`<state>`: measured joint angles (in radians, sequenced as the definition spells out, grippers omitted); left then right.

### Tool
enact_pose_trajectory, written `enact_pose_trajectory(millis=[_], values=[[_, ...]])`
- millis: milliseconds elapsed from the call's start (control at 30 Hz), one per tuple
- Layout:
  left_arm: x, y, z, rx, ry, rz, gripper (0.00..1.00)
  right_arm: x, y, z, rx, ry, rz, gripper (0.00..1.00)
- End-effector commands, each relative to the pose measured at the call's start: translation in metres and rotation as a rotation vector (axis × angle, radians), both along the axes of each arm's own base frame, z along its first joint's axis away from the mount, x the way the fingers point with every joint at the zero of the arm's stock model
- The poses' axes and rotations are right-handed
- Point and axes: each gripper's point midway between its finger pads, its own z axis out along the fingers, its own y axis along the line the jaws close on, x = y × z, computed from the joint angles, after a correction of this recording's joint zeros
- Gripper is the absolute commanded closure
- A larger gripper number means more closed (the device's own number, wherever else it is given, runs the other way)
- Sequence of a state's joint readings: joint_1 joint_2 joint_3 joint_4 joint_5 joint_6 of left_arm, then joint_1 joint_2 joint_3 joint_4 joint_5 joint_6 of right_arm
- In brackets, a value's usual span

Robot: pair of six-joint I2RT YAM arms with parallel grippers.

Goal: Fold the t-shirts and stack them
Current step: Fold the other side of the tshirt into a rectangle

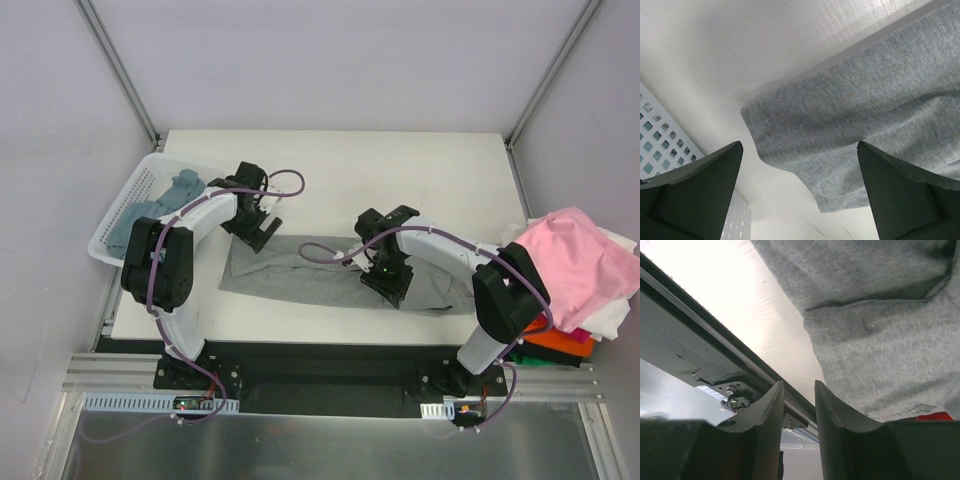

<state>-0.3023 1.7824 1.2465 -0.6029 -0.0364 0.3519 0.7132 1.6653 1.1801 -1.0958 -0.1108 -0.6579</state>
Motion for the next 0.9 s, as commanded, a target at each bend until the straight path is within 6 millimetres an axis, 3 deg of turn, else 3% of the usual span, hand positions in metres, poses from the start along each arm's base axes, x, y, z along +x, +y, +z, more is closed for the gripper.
enact_pose_trajectory(millis=[0,233,533,867], values=[[-0.002,0.0,-0.002,0.009,0.007,0.0,0.01,0.017,-0.006,0.008,-0.045,-0.082,0.002,0.66],[-0.003,-0.003,-0.004,-0.006,0.017,0.0,0.01,0.077,-0.038,0.01,-0.142,-0.286,-0.107,0.65],[-0.003,-0.002,-0.006,-0.002,0.009,-0.005,0.01,0.135,-0.079,0.0,-0.236,-0.358,-0.185,0.64],[-0.003,0.0,-0.01,-0.005,0.015,-0.005,0.01,0.159,-0.111,0.01,-0.244,-0.38,-0.262,0.65]])
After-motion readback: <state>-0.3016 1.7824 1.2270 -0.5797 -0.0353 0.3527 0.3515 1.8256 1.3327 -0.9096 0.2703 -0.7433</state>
